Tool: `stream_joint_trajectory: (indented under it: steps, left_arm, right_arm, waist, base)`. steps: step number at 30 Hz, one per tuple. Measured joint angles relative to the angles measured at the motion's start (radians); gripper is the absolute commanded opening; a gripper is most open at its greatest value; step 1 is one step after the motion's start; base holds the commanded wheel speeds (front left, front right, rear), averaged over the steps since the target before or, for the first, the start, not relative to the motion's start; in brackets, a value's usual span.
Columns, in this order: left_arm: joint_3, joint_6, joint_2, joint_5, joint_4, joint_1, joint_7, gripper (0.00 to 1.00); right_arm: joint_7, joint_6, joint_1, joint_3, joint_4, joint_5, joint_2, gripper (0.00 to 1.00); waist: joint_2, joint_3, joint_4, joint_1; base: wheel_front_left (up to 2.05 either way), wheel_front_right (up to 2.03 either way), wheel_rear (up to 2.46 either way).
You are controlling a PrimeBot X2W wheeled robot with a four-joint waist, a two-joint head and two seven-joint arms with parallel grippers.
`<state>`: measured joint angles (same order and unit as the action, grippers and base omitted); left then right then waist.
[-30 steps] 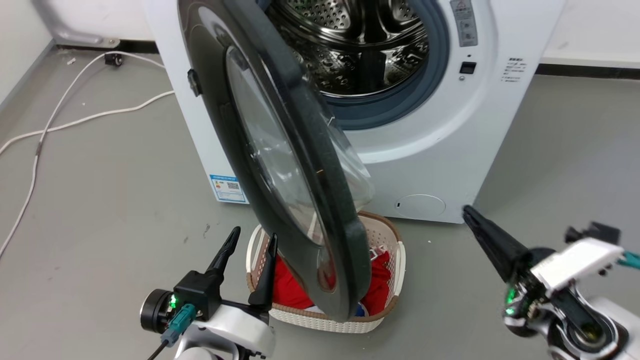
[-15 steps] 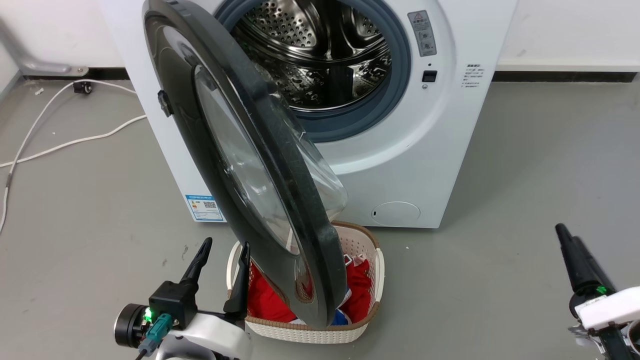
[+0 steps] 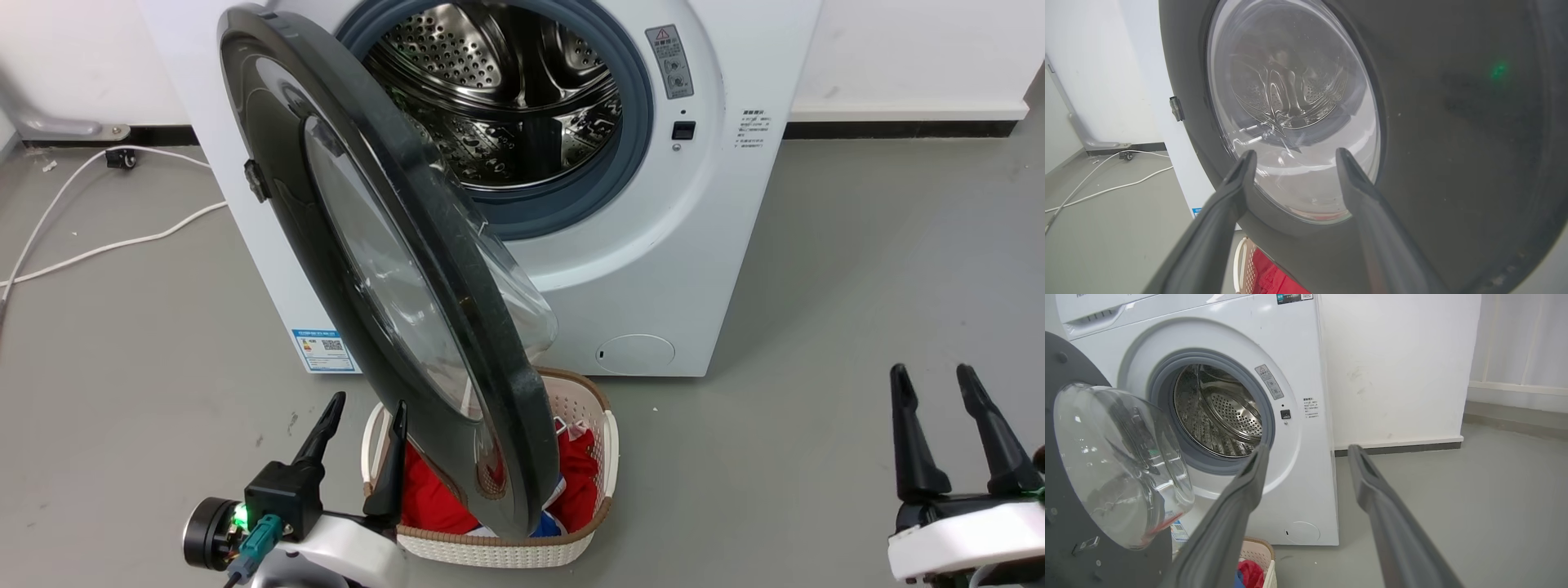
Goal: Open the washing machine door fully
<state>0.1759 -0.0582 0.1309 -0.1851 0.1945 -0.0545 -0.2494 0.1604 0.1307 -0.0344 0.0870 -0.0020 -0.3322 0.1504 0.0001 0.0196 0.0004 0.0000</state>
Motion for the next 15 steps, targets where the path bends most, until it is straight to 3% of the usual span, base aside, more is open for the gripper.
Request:
stream_joint_trajectory:
  steps: [6, 15]
  left_arm:
    - [0.008, 0.005, 0.007, 0.005, -0.001, -0.001, 0.004, 1.00]
    - [0.012, 0.007, 0.021, 0.004, 0.000, -0.008, 0.010, 1.00]
  right_arm:
    - [-0.083, 0.000, -0.070, 0.008, -0.113, 0.198, -0.068, 1.00]
    - [-0.077, 0.000, -0.119, -0.032, -0.076, 0.249, -0.093, 1.00]
  waist:
    - [0.0000, 0.001, 0.006, 0.0000]
    - [0.0000, 0.001, 0.011, 0.0000]
  base:
    - [0.00, 0.00, 0.00]
    - [0.00, 0.00, 0.00]
